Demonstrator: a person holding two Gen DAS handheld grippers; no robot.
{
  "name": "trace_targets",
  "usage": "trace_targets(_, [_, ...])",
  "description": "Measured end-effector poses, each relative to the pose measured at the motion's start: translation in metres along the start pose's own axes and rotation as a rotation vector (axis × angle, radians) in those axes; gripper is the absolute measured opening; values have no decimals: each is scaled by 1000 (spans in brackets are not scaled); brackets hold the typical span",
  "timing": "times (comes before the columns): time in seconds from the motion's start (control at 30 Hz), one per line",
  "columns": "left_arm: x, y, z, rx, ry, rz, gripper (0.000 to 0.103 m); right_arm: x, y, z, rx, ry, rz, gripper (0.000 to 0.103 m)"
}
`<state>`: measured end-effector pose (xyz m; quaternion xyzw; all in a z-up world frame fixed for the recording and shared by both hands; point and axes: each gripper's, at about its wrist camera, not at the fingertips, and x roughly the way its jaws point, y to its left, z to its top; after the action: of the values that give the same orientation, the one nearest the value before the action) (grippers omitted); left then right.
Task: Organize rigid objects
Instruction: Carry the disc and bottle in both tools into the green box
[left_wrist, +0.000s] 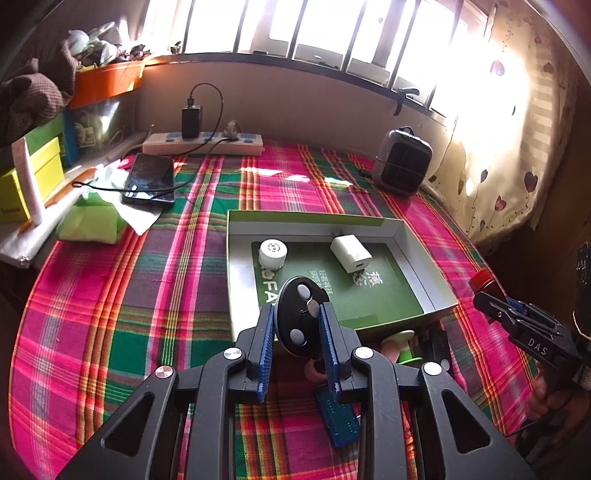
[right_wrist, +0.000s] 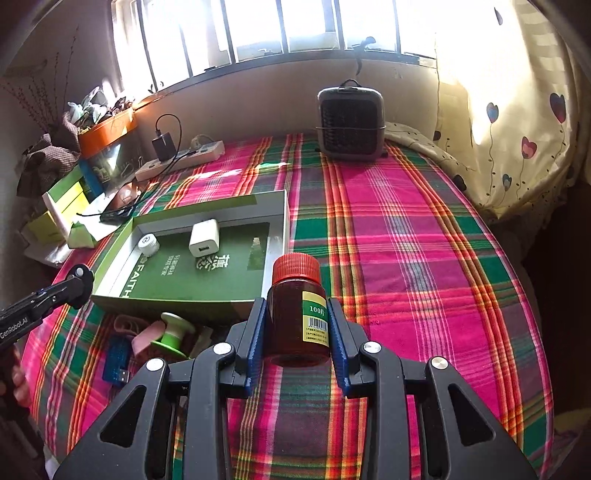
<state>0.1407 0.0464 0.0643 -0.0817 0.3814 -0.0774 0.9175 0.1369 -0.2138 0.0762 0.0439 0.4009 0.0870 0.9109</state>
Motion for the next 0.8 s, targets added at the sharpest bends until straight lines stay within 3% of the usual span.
trace_targets(0.8, [75,-13,47,29,67,-22,23,66,35,59,-84,66,53,33])
